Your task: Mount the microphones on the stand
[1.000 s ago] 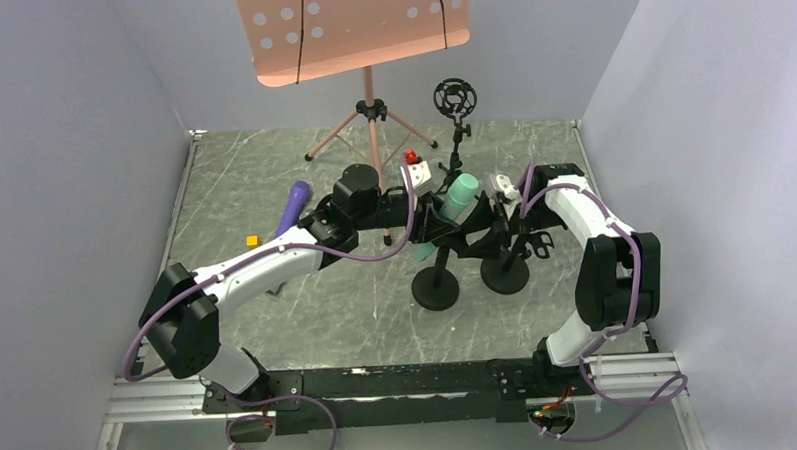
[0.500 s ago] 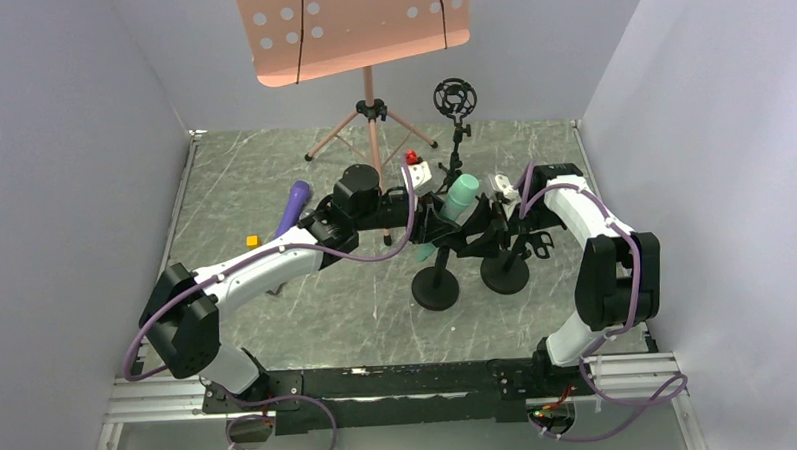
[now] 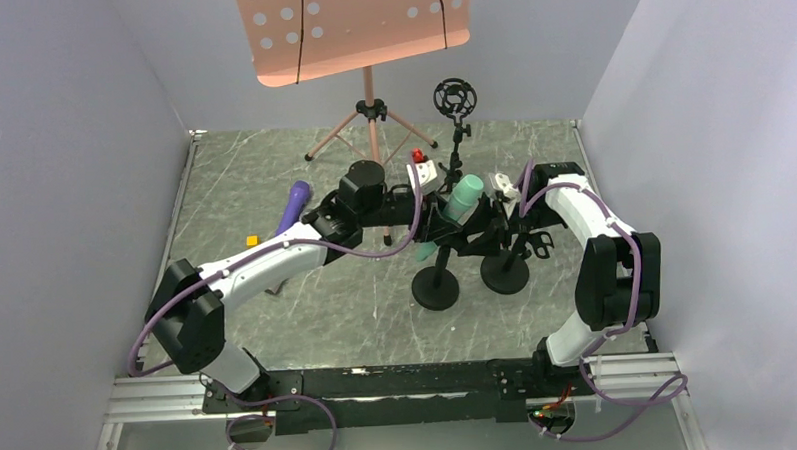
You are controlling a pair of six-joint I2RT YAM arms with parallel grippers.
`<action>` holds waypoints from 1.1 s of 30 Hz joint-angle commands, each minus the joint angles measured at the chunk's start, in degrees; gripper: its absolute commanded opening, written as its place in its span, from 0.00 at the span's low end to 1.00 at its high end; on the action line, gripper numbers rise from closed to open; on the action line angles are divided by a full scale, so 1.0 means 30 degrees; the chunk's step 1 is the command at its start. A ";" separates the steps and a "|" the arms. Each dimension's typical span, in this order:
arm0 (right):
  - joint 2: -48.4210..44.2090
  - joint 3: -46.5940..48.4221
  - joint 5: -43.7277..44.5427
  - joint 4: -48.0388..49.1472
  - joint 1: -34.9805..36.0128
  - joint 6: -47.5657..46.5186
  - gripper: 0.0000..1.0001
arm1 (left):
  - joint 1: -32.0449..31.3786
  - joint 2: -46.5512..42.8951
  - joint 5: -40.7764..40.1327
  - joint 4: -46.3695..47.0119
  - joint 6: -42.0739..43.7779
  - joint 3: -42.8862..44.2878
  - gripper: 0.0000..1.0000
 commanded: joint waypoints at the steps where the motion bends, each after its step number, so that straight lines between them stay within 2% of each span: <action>1: -0.0684 0.0825 -0.0698 -0.0209 0.0301 0.0080 0.15 | -0.0142 0.0856 0.0745 -0.1124 0.0568 0.1251 0.00; 8: -0.0618 0.1227 -0.0292 -0.0229 0.0340 0.0695 0.14 | -0.0139 0.0685 0.1144 -0.3696 0.2096 0.1857 0.00; 17: -0.0819 0.1378 -0.0405 -0.0190 0.0500 0.0971 0.13 | -0.0129 0.1573 0.1791 -0.6047 0.2682 0.3426 0.00; 22: -0.0808 0.1404 -0.0554 -0.0197 0.0499 0.1031 0.13 | -0.0133 0.1694 0.1837 -0.6568 0.2824 0.3661 0.00; 25: -0.0651 0.1326 -0.0500 -0.0198 0.0513 0.0989 0.16 | -0.0149 0.1605 0.1706 -0.5797 0.2444 0.3126 0.00; 26: -0.0580 0.1298 -0.0457 -0.0190 0.0515 0.0953 0.18 | -0.0149 0.1575 0.1631 -0.5531 0.2240 0.2923 0.00; 33: -0.0310 0.0902 -0.0381 -0.0184 0.0486 0.0426 0.51 | -0.0085 0.0965 0.0686 -0.3273 0.0575 0.1630 0.06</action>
